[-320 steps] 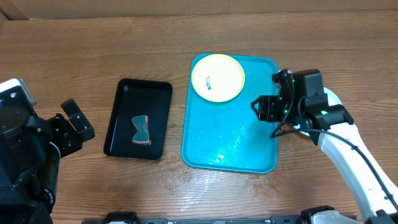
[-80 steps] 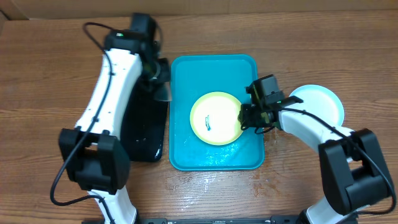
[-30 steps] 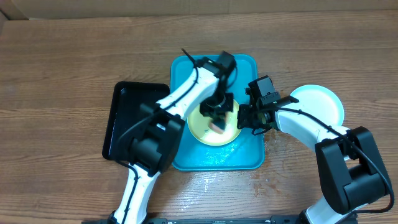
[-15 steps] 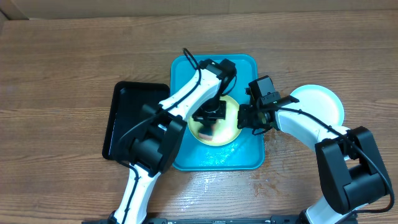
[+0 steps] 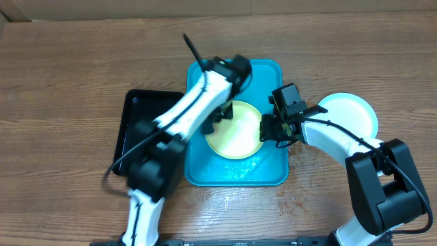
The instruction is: Clean dirty plates on tray and stack at the side
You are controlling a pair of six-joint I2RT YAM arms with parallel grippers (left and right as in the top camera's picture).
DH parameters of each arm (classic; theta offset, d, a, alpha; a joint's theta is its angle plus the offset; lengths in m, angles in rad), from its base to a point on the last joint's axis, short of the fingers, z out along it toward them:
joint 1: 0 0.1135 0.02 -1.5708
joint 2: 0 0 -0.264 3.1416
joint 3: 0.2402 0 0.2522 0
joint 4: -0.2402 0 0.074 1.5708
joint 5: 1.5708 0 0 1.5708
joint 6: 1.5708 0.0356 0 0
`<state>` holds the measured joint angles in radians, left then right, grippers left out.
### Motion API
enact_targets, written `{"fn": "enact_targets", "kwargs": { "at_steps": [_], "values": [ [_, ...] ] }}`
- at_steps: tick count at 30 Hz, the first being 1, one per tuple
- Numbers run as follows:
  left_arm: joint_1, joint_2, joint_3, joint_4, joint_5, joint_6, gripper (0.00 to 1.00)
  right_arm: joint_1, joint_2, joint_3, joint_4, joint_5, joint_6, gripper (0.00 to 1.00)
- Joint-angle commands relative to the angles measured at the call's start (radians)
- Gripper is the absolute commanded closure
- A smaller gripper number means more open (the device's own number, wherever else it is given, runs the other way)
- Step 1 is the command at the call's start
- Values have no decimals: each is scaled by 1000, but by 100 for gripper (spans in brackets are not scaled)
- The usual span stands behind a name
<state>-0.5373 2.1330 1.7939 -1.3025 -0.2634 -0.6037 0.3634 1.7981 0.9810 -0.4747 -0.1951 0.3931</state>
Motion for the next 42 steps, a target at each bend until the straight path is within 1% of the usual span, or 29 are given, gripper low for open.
{"fn": "enact_targets", "kwargs": {
  "at_steps": [1, 5, 8, 10, 12, 14, 15, 16, 18, 21, 26, 28, 30, 31, 32, 33, 34, 38, 42],
  "values": [
    [64, -244, 9, -11, -51, 6, 96, -5, 26, -15, -21, 72, 0, 96],
    [149, -356, 9, -56, -57, 32, 96, -5, 26, -15, -21, 72, 0, 96],
    [224, -361, 5, -117, -61, 37, 96, -5, 26, -15, -26, 72, 0, 96],
    [271, -352, -27, -126, -61, 43, 96, -5, 26, -15, -29, 72, 0, 96],
    [309, -346, -92, -98, -60, 43, 96, -5, 26, -15, -30, 72, 0, 96],
    [347, -338, -194, -34, -45, 43, 96, -5, 26, -15, -31, 72, 0, 95],
    [367, -333, -276, 31, -15, 50, 96, -5, 26, -15, -32, 71, 0, 95],
    [373, -331, -304, 56, -4, 56, 96, -5, 26, -15, -32, 71, 0, 95],
    [390, -323, -411, 154, 32, 85, 96, -5, 26, -15, -32, 71, 0, 94],
    [412, -322, -534, 261, 82, 86, 96, -5, 26, -15, -32, 71, 0, 95],
    [443, -330, -539, 269, 186, 109, 94, -5, 25, -7, -58, 60, 0, 96],
    [458, -343, -511, 243, 240, 139, 84, -5, 17, 21, -114, 41, 0, 96],
    [477, -363, -473, 203, 282, 161, 69, -5, -8, 61, -181, 39, -1, 96],
    [490, -378, -446, 177, 292, 168, 60, -3, -26, 81, -209, 41, -1, 96],
    [501, -394, -419, 153, 302, 173, 39, 1, -51, 105, -236, 42, -13, 96],
    [512, -412, -391, 129, 314, 183, 15, 6, -74, 126, -254, 42, -33, 96],
    [531, -449, -338, 89, 333, 201, 0, 21, -117, 166, -285, 46, -75, 96],
    [578, -557, -215, 10, 362, 212, 0, 77, -189, 277, -345, 64, -156, 96],
    [620, -680, -87, -49, 375, 211, 0, 168, -199, 380, -331, 64, -205, 96]
  ]
}}
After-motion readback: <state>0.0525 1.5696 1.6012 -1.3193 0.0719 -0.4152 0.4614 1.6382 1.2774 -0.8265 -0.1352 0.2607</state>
